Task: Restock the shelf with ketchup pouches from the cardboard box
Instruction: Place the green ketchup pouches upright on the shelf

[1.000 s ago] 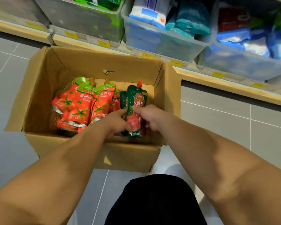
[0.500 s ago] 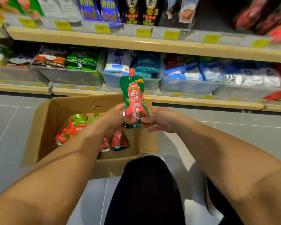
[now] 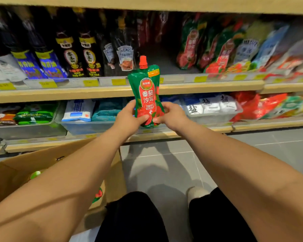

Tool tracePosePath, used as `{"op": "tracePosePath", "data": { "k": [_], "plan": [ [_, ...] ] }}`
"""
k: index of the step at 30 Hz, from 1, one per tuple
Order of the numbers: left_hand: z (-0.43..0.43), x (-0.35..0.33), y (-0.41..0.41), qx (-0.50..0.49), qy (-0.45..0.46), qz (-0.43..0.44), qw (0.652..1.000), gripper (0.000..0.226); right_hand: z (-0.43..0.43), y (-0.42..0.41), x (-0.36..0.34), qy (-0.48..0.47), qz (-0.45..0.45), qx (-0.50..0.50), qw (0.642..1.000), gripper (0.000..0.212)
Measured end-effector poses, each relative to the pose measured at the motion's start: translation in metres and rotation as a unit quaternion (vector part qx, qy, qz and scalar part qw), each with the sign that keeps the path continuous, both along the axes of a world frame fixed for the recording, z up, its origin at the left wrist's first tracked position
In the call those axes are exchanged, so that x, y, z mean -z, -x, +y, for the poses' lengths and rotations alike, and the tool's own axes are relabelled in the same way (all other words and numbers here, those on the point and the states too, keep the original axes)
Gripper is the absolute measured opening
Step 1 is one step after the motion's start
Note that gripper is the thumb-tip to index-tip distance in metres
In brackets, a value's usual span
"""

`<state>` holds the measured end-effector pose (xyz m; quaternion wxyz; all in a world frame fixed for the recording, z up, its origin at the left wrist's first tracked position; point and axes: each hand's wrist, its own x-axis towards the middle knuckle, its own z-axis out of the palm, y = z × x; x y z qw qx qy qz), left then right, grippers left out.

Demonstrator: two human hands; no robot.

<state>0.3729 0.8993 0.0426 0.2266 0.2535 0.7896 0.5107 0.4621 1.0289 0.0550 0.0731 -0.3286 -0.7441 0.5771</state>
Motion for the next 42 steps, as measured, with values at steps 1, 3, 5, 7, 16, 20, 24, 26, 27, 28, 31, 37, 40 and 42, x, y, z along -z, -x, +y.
{"op": "tracePosePath", "data": {
  "k": [1, 3, 5, 7, 16, 20, 24, 26, 27, 28, 31, 37, 40, 42],
  "plan": [
    [0.019, -0.005, -0.002, 0.001, -0.006, 0.018, 1.0, 0.054, 0.017, -0.001, -0.004, -0.03, 0.007, 0.012, 0.999, 0.055],
    [0.052, -0.014, -0.004, 0.001, -0.02, 0.042, 0.999, 0.052, 0.044, -0.003, -0.012, -0.076, 0.022, 0.039, 0.996, 0.051],
    [0.087, -0.021, -0.007, -0.006, -0.044, 0.073, 0.996, 0.047, 0.075, -0.003, -0.02, -0.117, 0.049, 0.058, 0.99, 0.046],
    [0.115, -0.028, -0.008, -0.017, -0.061, 0.118, 0.991, 0.04, 0.102, -0.001, -0.026, -0.16, 0.07, 0.064, 0.982, 0.041],
    [0.213, -0.043, 0.008, -0.076, -0.08, 0.242, 0.964, 0.032, 0.192, 0.025, -0.039, -0.224, 0.128, 0.086, 0.962, 0.046],
    [0.242, -0.037, 0.022, -0.077, -0.036, 0.276, 0.957, 0.022, 0.218, 0.042, -0.031, -0.237, 0.093, 0.089, 0.963, 0.038],
    [0.258, -0.028, 0.036, -0.092, 0.05, 0.279, 0.955, 0.032, 0.234, 0.054, -0.018, -0.281, 0.053, 0.086, 0.954, 0.012],
    [0.264, -0.024, 0.041, -0.097, 0.09, 0.284, 0.95, 0.038, 0.239, 0.058, -0.012, -0.297, 0.032, 0.088, 0.95, 0.016],
    [0.266, -0.023, 0.043, -0.097, 0.105, 0.286, 0.948, 0.039, 0.24, 0.061, -0.011, -0.305, 0.021, 0.088, 0.948, 0.017],
    [0.268, -0.021, 0.044, -0.098, 0.115, 0.283, 0.947, 0.039, 0.242, 0.063, -0.01, -0.309, 0.014, 0.089, 0.947, 0.016],
    [0.273, -0.021, 0.046, -0.111, 0.124, 0.266, 0.95, 0.04, 0.243, 0.068, -0.013, -0.31, 0.024, 0.101, 0.945, 0.037],
    [0.272, -0.023, 0.047, -0.164, 0.091, 0.224, 0.957, 0.046, 0.244, 0.06, -0.011, -0.35, 0.036, 0.071, 0.933, 0.02],
    [0.262, -0.021, 0.045, -0.133, 0.063, 0.243, 0.959, 0.029, 0.242, 0.056, -0.012, -0.354, 0.026, 0.056, 0.933, 0.01],
    [0.258, -0.021, 0.045, -0.085, 0.079, 0.271, 0.956, 0.02, 0.239, 0.056, -0.014, -0.355, 0.014, 0.053, 0.933, 0.013]
  ]
}}
